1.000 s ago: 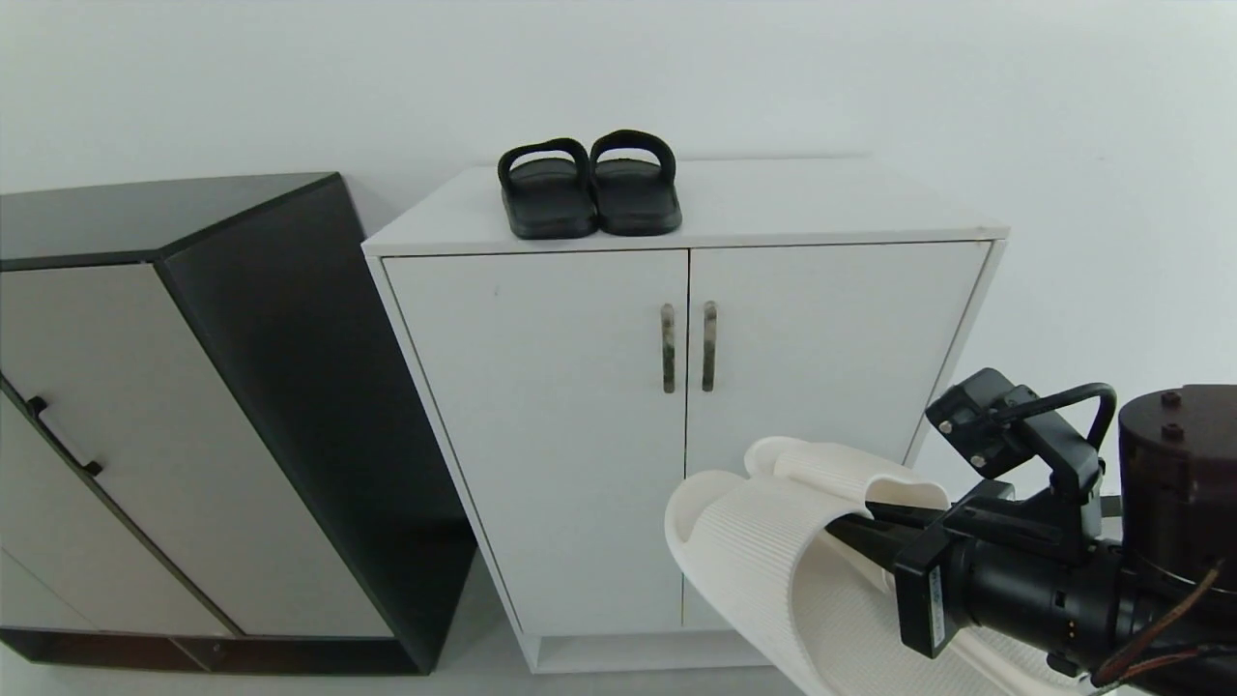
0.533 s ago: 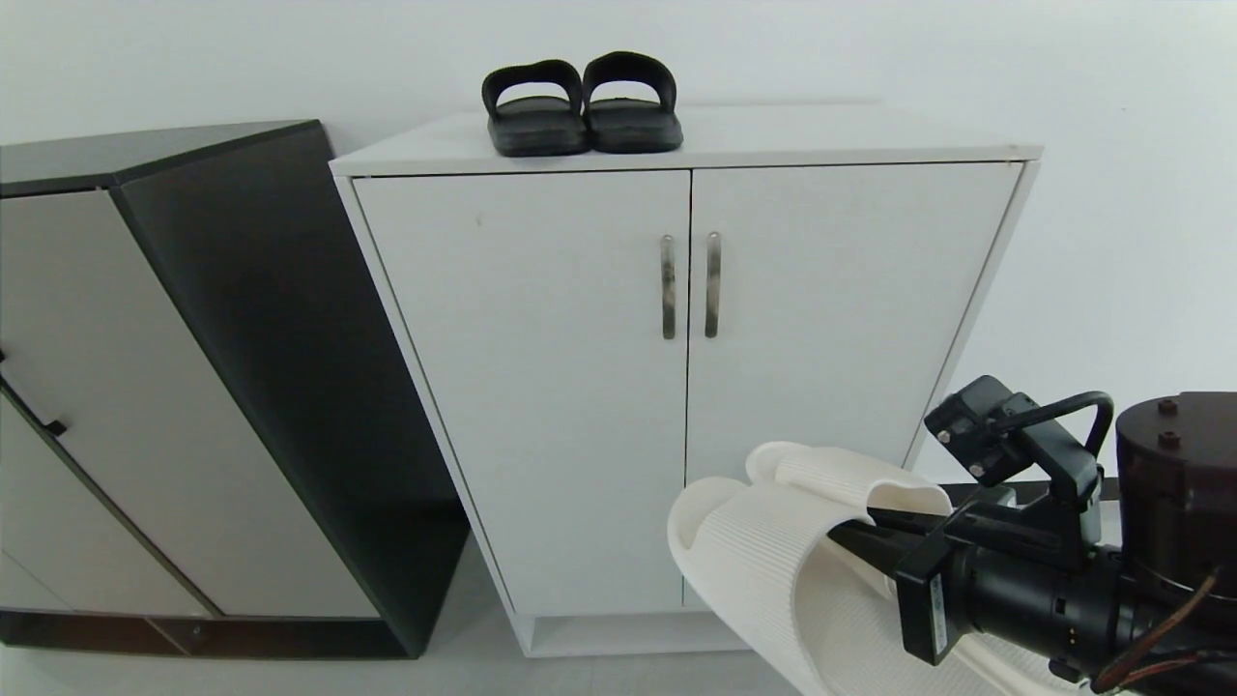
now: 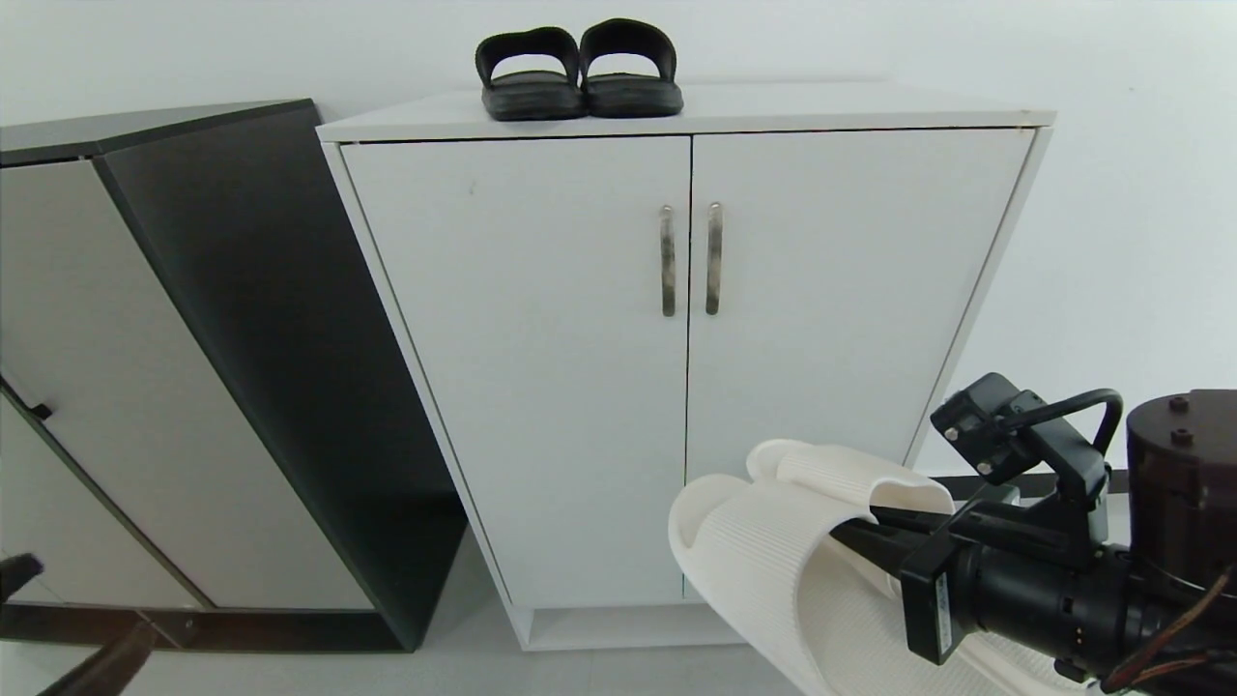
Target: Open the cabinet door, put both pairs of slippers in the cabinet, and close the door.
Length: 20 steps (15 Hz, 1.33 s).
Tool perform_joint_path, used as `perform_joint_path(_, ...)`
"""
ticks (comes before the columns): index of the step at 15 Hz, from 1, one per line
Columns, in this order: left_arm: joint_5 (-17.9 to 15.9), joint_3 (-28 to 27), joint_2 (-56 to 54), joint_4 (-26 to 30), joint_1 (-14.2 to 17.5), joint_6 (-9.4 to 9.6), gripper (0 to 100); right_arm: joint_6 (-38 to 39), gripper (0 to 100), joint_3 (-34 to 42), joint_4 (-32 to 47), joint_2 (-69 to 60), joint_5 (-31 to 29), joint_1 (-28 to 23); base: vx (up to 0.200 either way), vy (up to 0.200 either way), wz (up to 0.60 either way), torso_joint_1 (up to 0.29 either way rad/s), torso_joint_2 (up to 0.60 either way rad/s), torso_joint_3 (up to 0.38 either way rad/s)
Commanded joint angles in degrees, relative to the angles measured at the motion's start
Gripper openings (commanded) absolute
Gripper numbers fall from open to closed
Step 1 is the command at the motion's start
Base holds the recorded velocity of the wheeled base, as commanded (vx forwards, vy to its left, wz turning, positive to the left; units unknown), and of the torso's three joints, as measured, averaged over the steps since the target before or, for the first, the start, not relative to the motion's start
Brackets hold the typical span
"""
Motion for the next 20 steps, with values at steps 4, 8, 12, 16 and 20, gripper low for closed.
perform_joint_path(4, -6.41, -7.65, 24.91, -7.70, -6.90, -0.09, 100, -0.01, 0, 0.02, -0.01, -0.20, -0.11, 0.04, 0.000, 0.000, 0.00, 0.000, 0.00, 0.000)
perform_joint_path(8, -6.14, -15.47, 34.58, -11.39, -17.97, -0.26, 100, -0.01, 0, 0.02, -0.01, -0.11, -0.11, 0.04, 0.000, 0.000, 0.00, 0.000, 0.00, 0.000)
perform_joint_path(12, -6.05, -25.14, 41.26, -11.39, -25.35, -5.27, 100, -0.01, 0, -0.07, -0.01, 0.07, -0.02, 0.04, 0.000, 0.000, 0.00, 0.000, 0.00, 0.000)
perform_joint_path(16, -6.23, -36.57, 50.05, -11.39, -32.83, -7.64, 100, 0.07, 0, 0.02, -0.01, 0.07, -0.02, 0.04, 0.000, 0.000, 0.00, 0.000, 0.00, 0.000)
perform_joint_path(20, -6.32, -45.88, 57.34, -12.09, -37.92, -12.74, 100, -0.01, 0, 0.02, -0.01, -0.11, -0.02, 0.04, 0.000, 0.000, 0.00, 0.000, 0.00, 0.000)
